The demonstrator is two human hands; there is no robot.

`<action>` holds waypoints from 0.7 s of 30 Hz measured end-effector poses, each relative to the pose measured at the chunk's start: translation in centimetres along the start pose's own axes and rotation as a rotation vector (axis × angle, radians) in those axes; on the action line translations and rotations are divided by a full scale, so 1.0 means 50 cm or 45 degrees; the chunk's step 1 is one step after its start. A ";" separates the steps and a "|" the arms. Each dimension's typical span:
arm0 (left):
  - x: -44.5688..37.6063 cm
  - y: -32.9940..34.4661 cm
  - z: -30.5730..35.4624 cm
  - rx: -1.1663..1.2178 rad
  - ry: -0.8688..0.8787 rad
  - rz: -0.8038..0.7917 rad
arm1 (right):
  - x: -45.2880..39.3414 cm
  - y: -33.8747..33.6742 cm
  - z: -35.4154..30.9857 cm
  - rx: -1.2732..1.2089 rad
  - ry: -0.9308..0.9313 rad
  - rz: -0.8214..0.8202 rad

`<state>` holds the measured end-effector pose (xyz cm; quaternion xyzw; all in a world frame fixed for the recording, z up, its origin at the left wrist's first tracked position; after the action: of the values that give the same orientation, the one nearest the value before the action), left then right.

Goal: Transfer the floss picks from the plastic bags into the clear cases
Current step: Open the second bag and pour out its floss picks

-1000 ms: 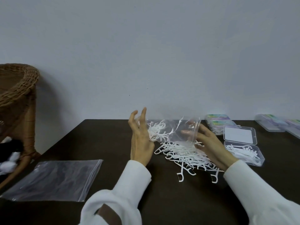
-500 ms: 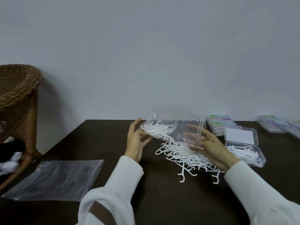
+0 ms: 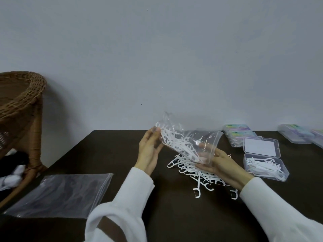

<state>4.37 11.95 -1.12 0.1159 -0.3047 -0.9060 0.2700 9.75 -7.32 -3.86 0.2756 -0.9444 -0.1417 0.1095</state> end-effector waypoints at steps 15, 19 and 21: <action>0.032 0.023 -0.042 -0.318 -0.216 -0.224 | 0.016 -0.002 -0.027 0.258 -0.257 0.120; 0.028 0.018 -0.036 -0.338 -0.131 -0.196 | 0.012 -0.001 -0.023 0.574 -0.314 0.112; 0.028 0.015 -0.037 -0.381 -0.105 -0.184 | 0.011 0.003 -0.020 0.639 -0.339 0.123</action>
<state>4.23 9.76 -2.15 0.0588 -0.1681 -0.9623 0.2055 9.52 -7.72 -2.81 0.2279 -0.9681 0.0668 -0.0804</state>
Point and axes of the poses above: each hand's wrist, its own x-axis away from the middle knuckle, its own y-axis out of the palm, z = x × y, the point moved 4 cm from there along -x, towards the middle knuckle, and after that the axes turned 6 degrees about z, right-handed, at the moved point
